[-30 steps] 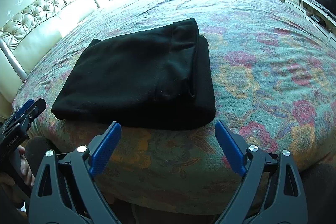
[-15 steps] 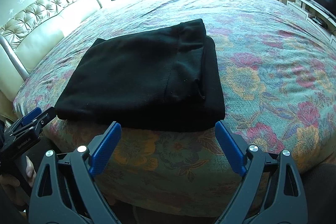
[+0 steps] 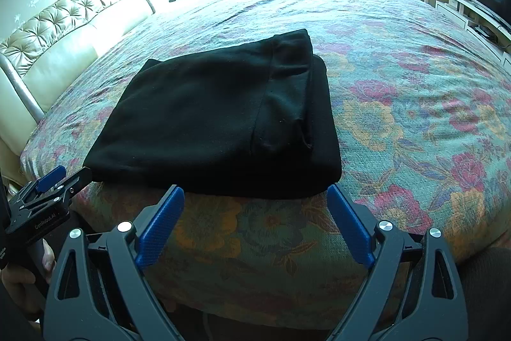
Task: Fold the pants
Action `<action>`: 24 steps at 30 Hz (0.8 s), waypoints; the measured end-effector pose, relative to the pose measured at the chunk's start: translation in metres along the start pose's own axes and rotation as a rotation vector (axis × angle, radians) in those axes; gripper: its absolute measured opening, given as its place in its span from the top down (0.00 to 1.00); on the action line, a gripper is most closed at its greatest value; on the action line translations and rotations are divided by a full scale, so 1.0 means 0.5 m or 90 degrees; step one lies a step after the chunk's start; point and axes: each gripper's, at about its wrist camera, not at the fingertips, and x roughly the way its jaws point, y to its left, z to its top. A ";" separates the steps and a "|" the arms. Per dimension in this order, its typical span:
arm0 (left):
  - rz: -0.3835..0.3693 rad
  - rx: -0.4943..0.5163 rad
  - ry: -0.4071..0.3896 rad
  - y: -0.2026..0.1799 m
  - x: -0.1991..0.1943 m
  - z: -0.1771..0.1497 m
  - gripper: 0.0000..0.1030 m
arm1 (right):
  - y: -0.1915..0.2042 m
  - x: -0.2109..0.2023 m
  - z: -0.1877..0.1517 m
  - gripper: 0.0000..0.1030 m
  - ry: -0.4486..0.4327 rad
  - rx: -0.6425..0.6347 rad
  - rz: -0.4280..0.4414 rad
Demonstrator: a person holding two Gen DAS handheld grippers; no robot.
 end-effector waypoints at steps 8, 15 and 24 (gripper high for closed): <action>0.002 0.004 -0.002 -0.002 -0.001 0.001 0.17 | 0.000 -0.003 0.000 0.12 0.001 0.000 0.000; -0.005 0.006 0.005 -0.011 -0.003 0.000 0.17 | 0.003 -0.006 0.000 0.12 -0.002 -0.004 -0.002; 0.006 0.009 0.002 -0.020 -0.009 0.003 0.17 | 0.002 -0.008 0.002 0.12 -0.004 -0.005 -0.004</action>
